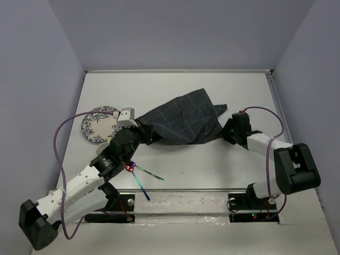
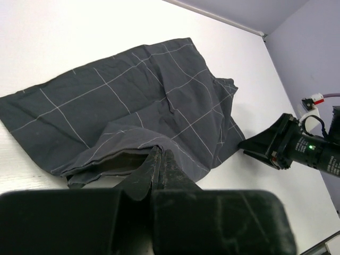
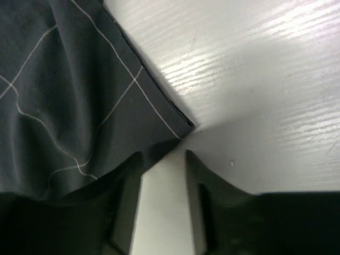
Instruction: Set the dinner table for one person
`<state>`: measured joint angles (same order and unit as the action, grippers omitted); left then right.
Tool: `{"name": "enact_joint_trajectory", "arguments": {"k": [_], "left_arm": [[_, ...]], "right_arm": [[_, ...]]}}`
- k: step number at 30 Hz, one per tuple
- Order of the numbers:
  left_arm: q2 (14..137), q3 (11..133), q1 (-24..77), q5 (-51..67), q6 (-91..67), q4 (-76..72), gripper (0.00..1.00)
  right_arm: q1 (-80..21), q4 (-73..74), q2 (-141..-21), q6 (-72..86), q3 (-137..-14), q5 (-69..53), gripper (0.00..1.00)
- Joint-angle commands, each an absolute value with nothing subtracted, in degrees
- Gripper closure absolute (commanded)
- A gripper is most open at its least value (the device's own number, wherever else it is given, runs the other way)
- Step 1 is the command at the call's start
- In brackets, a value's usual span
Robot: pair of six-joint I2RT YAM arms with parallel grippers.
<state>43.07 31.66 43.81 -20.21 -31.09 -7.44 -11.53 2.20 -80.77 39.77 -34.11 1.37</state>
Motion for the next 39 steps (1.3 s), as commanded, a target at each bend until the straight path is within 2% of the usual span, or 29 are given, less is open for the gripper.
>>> {"name": "enact_joint_trajectory", "arguments": {"k": [1, 6, 8, 12, 13, 15, 16, 17, 23, 28, 32, 39], "left_arm": [[40.87, 31.55, 43.68, -20.13, -31.46, -9.49, 1.0], [39.99, 31.73, 43.68, -19.25, -31.64, -9.32, 1.0], [39.55, 31.9, 43.77, -18.9, -31.64, -9.23, 1.0], [39.11, 32.08, 43.68, -18.81, -31.47, -9.14, 1.0], [39.02, 32.17, 43.77, -18.9, -31.46, -9.14, 1.0], [39.11, 32.08, 43.68, -18.9, -31.38, -8.88, 1.0], [39.02, 32.08, 43.68, -19.07, -31.38, -8.79, 1.0], [38.94, 32.08, 43.68, -19.51, -31.29, -8.53, 1.0], [38.76, 32.43, 43.68, -20.57, -31.38, -7.82, 1.0], [38.85, 34.8, 43.68, -22.23, -30.76, -7.38, 1.0], [39.29, 40.86, 43.68, -23.9, -27.7, -7.12, 1.0], [38.85, 50.53, 43.59, -26.72, -24.26, -6.59, 1.0]], "right_arm": [[-14.76, 6.15, -84.98, 41.22, -35.85, 9.66, 0.63], [-17.58, 10.8, -87.62, 41.92, -39.63, 15.2, 0.66], [-17.58, 11.95, -87.98, 42.28, -39.99, 16.78, 0.75], [-18.11, 12.48, -88.94, 42.28, -40.78, 18.54, 0.81], [-18.11, 12.83, -89.21, 42.19, -41.04, 18.89, 0.87], [-18.11, 13.09, -89.65, 42.27, -42.01, 19.6, 0.9], [-18.11, 13.27, -89.91, 42.19, -42.19, 20.03, 0.97], [-18.11, 13.1, -90.09, 42.1, -42.71, 20.3, 1.0], [-18.11, 11.6, -87.02, 40.08, -42.8, 21.53, 1.0], [-20.29, 15.11, -72.98, 37.01, -41.75, 23.73, 1.0], [-21.53, 22.66, -52.09, 34.72, -46.22, 25.84, 1.0], [-21.53, 32.95, -42.01, 29.71, -61.05, 25.32, 1.0]]}}
